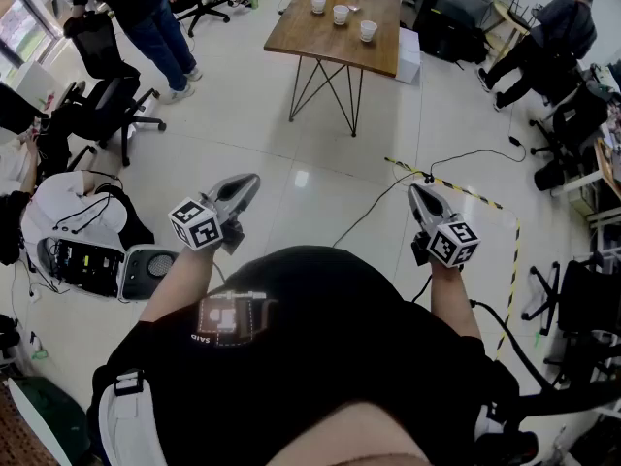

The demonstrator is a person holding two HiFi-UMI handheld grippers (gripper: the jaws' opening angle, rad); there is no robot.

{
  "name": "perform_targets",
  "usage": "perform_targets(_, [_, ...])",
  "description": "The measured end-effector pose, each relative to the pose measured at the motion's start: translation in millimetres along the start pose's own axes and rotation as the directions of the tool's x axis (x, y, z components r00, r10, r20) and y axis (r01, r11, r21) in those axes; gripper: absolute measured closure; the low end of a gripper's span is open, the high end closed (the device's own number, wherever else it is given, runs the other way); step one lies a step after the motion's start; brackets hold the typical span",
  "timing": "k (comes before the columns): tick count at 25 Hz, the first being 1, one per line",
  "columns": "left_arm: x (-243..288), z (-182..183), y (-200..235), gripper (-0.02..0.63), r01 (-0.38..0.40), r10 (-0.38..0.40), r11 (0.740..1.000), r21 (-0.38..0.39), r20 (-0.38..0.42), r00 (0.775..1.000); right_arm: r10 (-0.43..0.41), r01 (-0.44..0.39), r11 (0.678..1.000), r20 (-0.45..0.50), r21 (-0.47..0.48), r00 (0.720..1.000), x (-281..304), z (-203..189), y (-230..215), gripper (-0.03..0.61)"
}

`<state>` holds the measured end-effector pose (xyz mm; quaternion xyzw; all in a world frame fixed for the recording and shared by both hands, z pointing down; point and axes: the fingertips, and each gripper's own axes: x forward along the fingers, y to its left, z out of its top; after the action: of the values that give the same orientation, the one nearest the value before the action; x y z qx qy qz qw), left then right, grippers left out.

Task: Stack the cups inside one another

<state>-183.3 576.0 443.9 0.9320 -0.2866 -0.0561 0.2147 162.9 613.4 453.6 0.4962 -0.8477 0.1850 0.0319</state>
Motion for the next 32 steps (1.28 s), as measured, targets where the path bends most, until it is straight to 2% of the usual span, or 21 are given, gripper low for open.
perform_targets(4, [9,1,19,0.612,0.003,-0.004,1.0,-0.004,-0.017,1.0,-0.006,0.006,1.0,0.007,0.008,1.0,19,6,-11,0.565])
perform_targets(8, [21,15,62,0.612,0.019,-0.019,1.0,-0.016,-0.004,1.0,-0.014,0.014,1.0,0.002,0.004,1.0,61,13,-13,0.565])
perform_targets(12, [41,43,121,0.612,0.077,-0.077,0.997,-0.022,-0.001,0.997,-0.051,0.051,0.999,0.016,-0.007,0.999,122,35,-14,0.565])
perform_targets(16, [59,75,192,0.612,0.14,-0.141,0.99,-0.031,-0.041,0.989,-0.106,0.106,0.994,0.036,0.004,0.994,183,58,-9,0.565])
perform_targets(19, [77,96,234,0.612,0.19,-0.19,0.982,-0.01,-0.084,0.978,-0.142,0.142,0.99,0.054,0.005,0.988,223,78,-12,0.565])
perform_targets(22, [100,116,267,0.612,0.21,-0.21,0.978,-0.014,-0.089,0.974,-0.156,0.156,0.988,0.044,0.003,0.987,256,92,-18,0.565])
perform_targets(27, [141,125,296,0.612,0.211,-0.214,0.976,-0.051,-0.08,0.973,-0.17,0.17,0.985,0.023,0.018,0.985,287,101,-53,0.565])
perform_targets(32, [188,130,320,0.612,0.165,-0.167,0.985,-0.042,-0.07,0.983,-0.109,0.108,0.994,0.015,0.023,0.994,331,116,-112,0.565])
